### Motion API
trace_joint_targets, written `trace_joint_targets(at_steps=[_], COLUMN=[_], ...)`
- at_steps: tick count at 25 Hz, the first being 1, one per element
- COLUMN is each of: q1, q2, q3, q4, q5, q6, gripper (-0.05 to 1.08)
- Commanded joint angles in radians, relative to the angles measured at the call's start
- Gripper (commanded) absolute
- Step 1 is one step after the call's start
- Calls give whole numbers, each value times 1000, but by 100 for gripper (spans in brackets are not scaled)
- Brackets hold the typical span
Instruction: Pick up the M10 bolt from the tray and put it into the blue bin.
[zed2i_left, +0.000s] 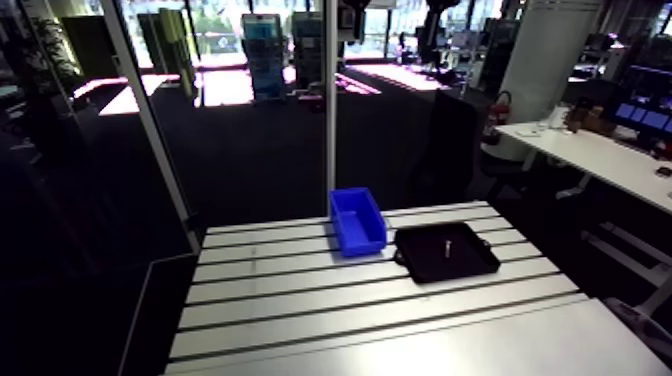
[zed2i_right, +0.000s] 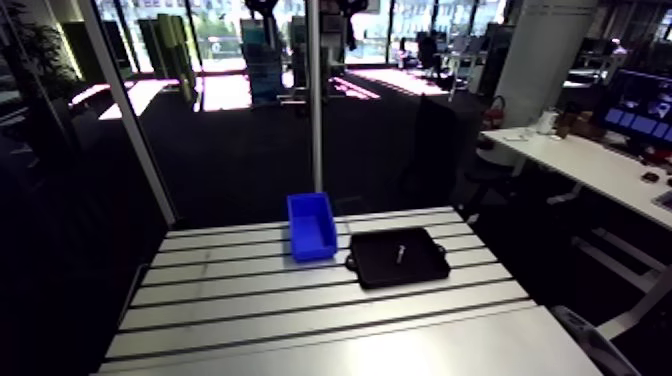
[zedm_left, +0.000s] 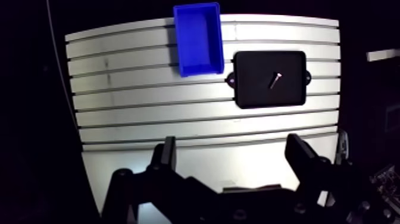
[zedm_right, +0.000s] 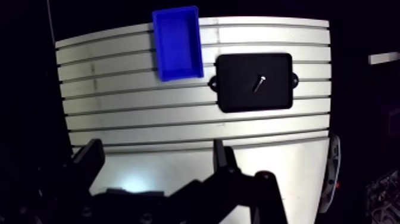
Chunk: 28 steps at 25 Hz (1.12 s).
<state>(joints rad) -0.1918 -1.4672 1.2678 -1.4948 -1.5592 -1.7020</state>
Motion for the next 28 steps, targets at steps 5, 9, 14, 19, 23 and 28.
trace_joint_targets(at_steps=[5, 9, 14, 19, 23, 28], q1=[-2, -2, -5, -69, -94, -164], q2=[20, 20, 20, 21, 28, 31], q3=[-6, -5, 0, 14, 28, 43], q4=[-2, -2, -8, -20, -41, -48], q5=[0, 0, -2, -2, -2, 3], q6=[12, 12, 12, -5, -46, -135], gripper=[1, 1, 1, 1, 1, 1])
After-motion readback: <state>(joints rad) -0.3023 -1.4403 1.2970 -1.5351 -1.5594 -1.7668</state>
